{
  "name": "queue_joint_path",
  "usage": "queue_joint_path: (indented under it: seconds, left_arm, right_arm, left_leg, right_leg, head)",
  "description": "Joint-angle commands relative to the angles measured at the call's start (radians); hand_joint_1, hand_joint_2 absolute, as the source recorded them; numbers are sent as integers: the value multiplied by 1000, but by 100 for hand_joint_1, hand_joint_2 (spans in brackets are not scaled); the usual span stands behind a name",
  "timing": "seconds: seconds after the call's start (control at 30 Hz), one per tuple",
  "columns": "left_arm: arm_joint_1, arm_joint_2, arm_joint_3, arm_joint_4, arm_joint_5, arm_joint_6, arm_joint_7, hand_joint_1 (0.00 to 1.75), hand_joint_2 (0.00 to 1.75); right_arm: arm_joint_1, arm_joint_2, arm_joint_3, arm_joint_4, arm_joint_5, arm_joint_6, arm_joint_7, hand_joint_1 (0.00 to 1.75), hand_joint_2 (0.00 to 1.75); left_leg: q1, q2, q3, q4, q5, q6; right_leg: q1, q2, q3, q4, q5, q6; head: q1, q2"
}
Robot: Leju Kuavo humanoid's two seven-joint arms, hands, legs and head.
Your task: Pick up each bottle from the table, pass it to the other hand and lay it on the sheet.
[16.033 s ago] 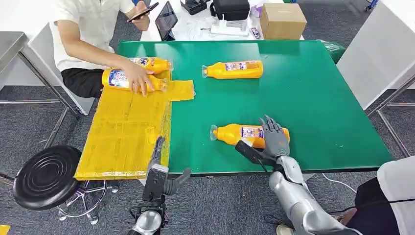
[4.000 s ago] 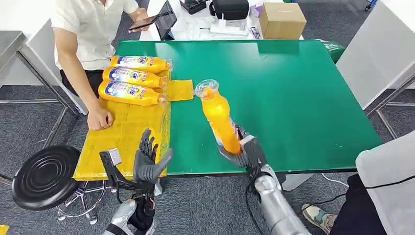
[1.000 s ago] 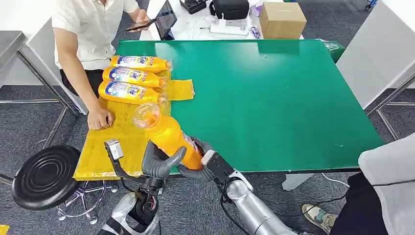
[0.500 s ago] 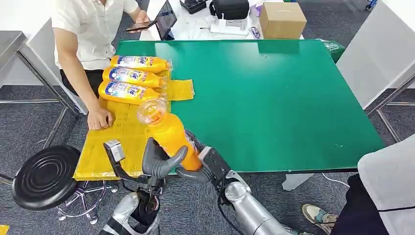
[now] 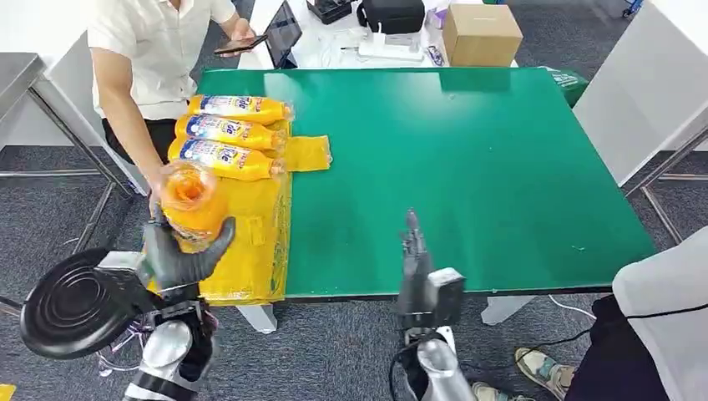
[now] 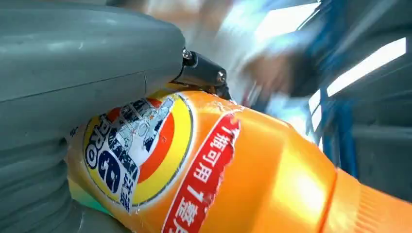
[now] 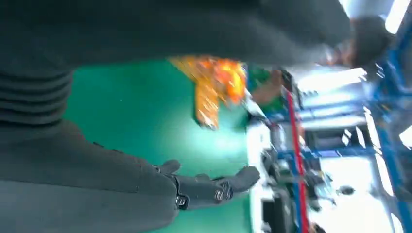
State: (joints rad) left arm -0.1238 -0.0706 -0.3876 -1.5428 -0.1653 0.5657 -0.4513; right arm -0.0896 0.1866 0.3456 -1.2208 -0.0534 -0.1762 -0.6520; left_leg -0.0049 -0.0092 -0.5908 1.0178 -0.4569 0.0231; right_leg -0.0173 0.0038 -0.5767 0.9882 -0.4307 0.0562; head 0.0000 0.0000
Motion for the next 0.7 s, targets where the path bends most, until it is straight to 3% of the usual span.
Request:
queue_joint_path:
  seconds: [0.03, 0.27, 0.37, 0.5, 0.57, 0.7]
  left_arm:
    - [-78, 32, 92, 164, -149, 93, 20, 175, 175]
    - [-81, 25, 98, 176, -199, 117, 43, 175, 175]
    - [-145, -43, 207, 332, -476, 132, 73, 175, 175]
    - [-259, -51, 171, 601, -715, 132, 137, 175, 175]
    - [-276, -76, 181, 639, -838, 132, 173, 175, 175]
    - [-368, -113, 164, 845, -768, 100, 198, 175, 175]
  right_arm:
    - [6, 32, -91, -58, -1, -1, -3, 0, 0]
    - [5, 34, -94, -55, -1, -2, -3, 0, 0]
    - [-27, 52, -77, -6, -3, 18, 2, 0, 0]
    - [-71, 65, -44, 62, -4, 40, 2, 0, 0]
    - [-86, 70, -32, 82, -6, 49, 1, 0, 0]
    - [-100, 77, -20, 101, -15, 56, 0, 0, 0]
  left_leg:
    - [0, -1, 2, -1, 1, -1]
    - [1, -1, 3, -1, 0, -1]
    - [0, -1, 2, -1, 0, -1]
    - [1, -1, 4, -1, 1, -2]
    - [1, -3, 4, -2, 2, -2]
    - [1, -2, 4, -1, 2, -2]
  right_leg:
    - [1, -2, 2, 0, 0, -2]
    - [1, -1, 2, -1, -1, -2]
    - [0, -1, 2, 0, 0, -1]
    - [1, -2, 4, -1, 1, -2]
    - [1, -3, 5, -2, 1, -2]
    - [1, -3, 5, -2, 1, -2]
  head:
    - [0, 0]
    - [0, 0]
    - [0, 0]
    - [0, 0]
    - [0, 0]
    - [0, 0]
